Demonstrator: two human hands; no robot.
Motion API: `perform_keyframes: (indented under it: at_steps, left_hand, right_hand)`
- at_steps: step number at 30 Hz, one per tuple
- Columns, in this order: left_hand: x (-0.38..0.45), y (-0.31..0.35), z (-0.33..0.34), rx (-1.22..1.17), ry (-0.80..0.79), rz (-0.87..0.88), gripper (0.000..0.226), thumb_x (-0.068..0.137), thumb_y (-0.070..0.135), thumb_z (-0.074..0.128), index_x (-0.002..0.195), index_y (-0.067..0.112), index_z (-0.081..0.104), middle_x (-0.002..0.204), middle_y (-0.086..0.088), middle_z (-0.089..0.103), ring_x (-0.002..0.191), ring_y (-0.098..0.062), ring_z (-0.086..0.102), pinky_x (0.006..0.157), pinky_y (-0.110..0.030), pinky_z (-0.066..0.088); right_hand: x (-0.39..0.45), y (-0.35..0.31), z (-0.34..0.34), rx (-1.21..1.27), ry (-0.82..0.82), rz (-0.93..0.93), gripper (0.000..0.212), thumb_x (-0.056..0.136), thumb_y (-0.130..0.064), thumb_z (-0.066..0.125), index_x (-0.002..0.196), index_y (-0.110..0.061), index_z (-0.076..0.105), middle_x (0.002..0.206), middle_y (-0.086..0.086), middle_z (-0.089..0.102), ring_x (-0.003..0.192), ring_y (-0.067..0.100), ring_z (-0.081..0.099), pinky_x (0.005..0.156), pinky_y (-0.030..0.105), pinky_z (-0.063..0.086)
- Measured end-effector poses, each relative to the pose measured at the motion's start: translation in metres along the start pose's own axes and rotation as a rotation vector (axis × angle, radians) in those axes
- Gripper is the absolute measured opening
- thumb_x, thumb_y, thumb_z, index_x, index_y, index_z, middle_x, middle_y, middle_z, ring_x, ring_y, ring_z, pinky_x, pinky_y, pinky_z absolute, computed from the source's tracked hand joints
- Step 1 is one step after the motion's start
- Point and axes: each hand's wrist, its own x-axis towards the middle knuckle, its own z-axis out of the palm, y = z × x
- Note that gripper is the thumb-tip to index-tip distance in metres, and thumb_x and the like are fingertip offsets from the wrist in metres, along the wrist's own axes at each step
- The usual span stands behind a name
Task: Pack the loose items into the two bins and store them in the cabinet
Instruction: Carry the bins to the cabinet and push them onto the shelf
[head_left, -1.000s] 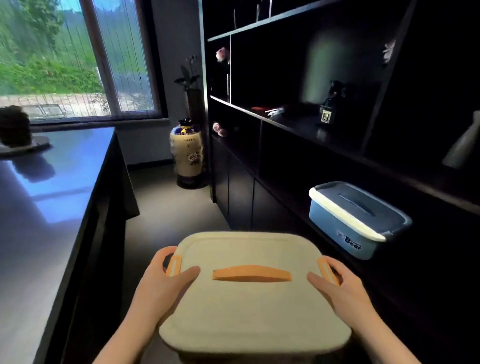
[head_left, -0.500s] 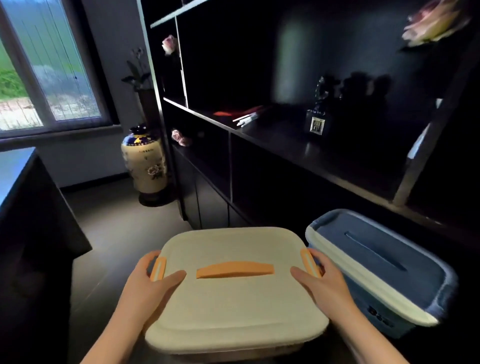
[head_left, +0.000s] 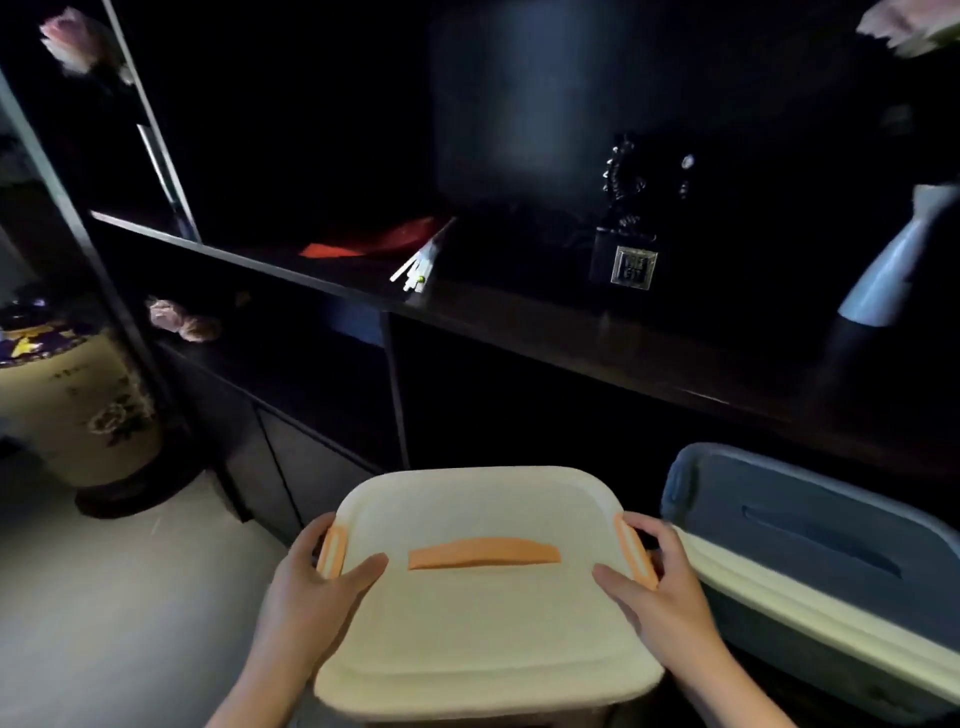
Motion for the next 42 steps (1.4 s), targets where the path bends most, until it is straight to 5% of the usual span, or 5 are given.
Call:
perform_keyframes:
  at_steps: [12,22,28,33,42]
  left_hand:
    - [0.116,0.036,0.07,0.176,-0.314,0.127,0.073,0.067,0.046,0.077,0.132,0.037,0.043,0.117,0.004,0.061,0.098,-0.02,0.061,0.082,-0.043,0.054]
    - [0.166,0.054,0.115,0.123,-0.376,0.116,0.065,0.075,0.036,0.077,0.132,0.033,0.046,0.118,0.001,0.062,0.099,-0.021,0.06,0.081,-0.037,0.05]
    - [0.176,0.063,0.124,0.158,-0.414,0.131,0.071,0.079,0.041,0.073,0.14,0.028,0.039,0.128,-0.001,0.056,0.109,-0.023,0.055,0.088,-0.037,0.045]
    - [0.149,0.048,0.111,0.483,-0.246,0.485,0.06,0.082,0.053,0.058,0.135,0.029,0.044,0.127,-0.006,0.052,0.118,-0.029,0.046,0.098,-0.042,0.041]
    - [0.115,0.027,0.124,0.62,-0.149,0.968,0.036,0.086,0.054,0.04,0.103,0.04,0.069,0.117,0.021,0.063,0.118,-0.003,0.049,0.105,-0.04,0.025]
  right_hand:
    - [0.012,0.007,0.016,-0.081,0.234,0.043,0.043,0.075,0.01,0.072,0.104,-0.017,0.056,0.124,-0.007,0.048,0.076,0.01,0.056,0.067,0.035,0.046]
    - [0.012,0.022,0.06,-0.49,0.625,-0.047,0.041,0.084,-0.017,0.07,0.112,-0.039,0.049,0.14,-0.006,0.04,0.134,0.012,0.032,0.11,0.029,0.029]
    - [0.014,0.021,0.076,-1.198,0.118,-0.152,0.084,0.072,-0.083,0.039,0.146,-0.044,0.026,0.159,-0.012,-0.002,0.148,0.012,-0.003,0.115,0.033,-0.005]
    - [0.017,0.021,0.077,-1.359,0.057,-0.062,0.085,0.069,-0.089,0.033,0.135,-0.038,0.048,0.146,0.002,0.046,0.134,0.024,0.045,0.105,0.043,0.021]
    - [0.036,0.014,0.075,-1.358,0.116,-0.103,0.089,0.071,-0.091,0.017,0.145,-0.042,0.032,0.158,-0.002,0.023,0.146,0.02,0.02,0.112,0.039,0.007]
